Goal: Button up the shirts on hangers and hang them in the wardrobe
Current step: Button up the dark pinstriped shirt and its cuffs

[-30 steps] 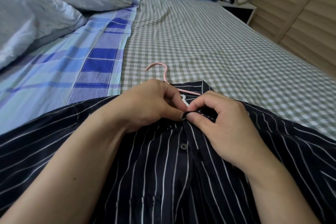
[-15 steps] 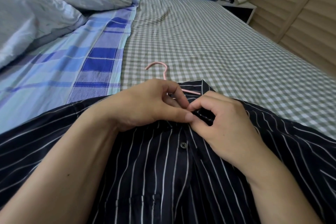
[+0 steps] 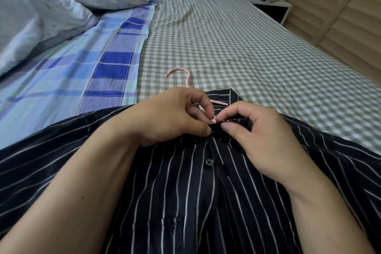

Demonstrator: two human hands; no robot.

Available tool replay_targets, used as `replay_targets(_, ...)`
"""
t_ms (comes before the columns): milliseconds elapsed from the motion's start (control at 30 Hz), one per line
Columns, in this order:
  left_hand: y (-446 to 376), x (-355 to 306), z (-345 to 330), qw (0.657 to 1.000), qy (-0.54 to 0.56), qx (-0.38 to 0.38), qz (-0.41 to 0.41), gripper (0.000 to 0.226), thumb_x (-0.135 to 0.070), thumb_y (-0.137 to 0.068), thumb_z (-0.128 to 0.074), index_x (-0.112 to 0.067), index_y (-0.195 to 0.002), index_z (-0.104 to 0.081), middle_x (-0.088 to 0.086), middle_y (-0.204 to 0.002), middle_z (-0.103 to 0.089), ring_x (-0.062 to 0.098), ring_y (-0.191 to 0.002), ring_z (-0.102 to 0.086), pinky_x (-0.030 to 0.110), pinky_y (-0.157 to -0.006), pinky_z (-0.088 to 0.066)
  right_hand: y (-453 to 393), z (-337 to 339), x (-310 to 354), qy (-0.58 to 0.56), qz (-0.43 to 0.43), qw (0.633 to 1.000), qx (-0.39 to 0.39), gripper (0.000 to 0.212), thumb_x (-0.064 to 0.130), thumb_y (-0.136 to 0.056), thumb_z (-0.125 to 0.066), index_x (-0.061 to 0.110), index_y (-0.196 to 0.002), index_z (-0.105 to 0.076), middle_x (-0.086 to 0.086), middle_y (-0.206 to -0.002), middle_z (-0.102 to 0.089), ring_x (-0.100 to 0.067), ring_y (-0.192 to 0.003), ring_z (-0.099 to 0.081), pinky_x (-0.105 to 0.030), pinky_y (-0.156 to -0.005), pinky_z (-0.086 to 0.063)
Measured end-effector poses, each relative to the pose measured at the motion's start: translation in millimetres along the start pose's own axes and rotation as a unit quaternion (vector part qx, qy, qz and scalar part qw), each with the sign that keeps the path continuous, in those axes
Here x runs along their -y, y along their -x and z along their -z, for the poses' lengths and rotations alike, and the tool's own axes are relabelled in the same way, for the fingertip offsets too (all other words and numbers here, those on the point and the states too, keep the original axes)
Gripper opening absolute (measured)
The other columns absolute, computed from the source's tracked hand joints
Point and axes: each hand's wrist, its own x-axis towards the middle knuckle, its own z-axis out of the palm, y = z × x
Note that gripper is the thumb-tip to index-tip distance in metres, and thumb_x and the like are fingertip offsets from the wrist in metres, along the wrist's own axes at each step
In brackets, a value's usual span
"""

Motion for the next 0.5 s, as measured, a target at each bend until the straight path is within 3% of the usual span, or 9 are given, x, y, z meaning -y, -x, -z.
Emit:
replay_targets(100, -0.8, 0.2, -0.4, 1.0, 0.002, -0.005, -0.007, 0.024, 0.003, -0.083, -0.077, -0.013, -0.097, -0.066, 0.005, -0.087, -0.078, 0.015, -0.079, -0.067, 0.038, -0.089, -0.053, 1.0, -0.7, 3.4, 0.003, 0.024, 1.0, -0.003, 0.022, 0.016, -0.094, -0.069, 0.038, -0.093, -0.071, 0.029, -0.097, -0.069, 0.008, -0.095, -0.063, -0.002, -0.078, -0.039)
replay_targets(233, -2.1, 1.2, -1.6, 1.0, 0.014, -0.012, -0.013, 0.031, 0.006, -0.082, -0.077, -0.011, -0.102, -0.06, 0.004, -0.09, -0.077, 0.01, -0.079, -0.067, 0.024, -0.079, -0.054, 1.1, 1.6, 4.5, -0.004, 0.031, 0.999, 0.012, 0.024, 0.016, -0.096, -0.066, 0.039, -0.098, -0.071, 0.032, -0.101, -0.068, 0.011, -0.102, -0.061, -0.001, -0.082, -0.038)
replay_targets(500, -1.9, 4.2, -3.1, 0.999, 0.01, -0.003, -0.044, 0.031, 0.008, -0.083, -0.074, -0.008, -0.103, -0.057, 0.004, -0.087, -0.074, 0.017, -0.082, -0.064, 0.034, -0.081, -0.05, 2.7, -0.7, 5.8, 0.006, 0.033, 0.999, 0.008, 0.025, 0.016, -0.096, -0.066, 0.04, -0.092, -0.071, 0.022, -0.088, -0.07, -0.011, -0.076, -0.065, -0.015, -0.068, -0.048)
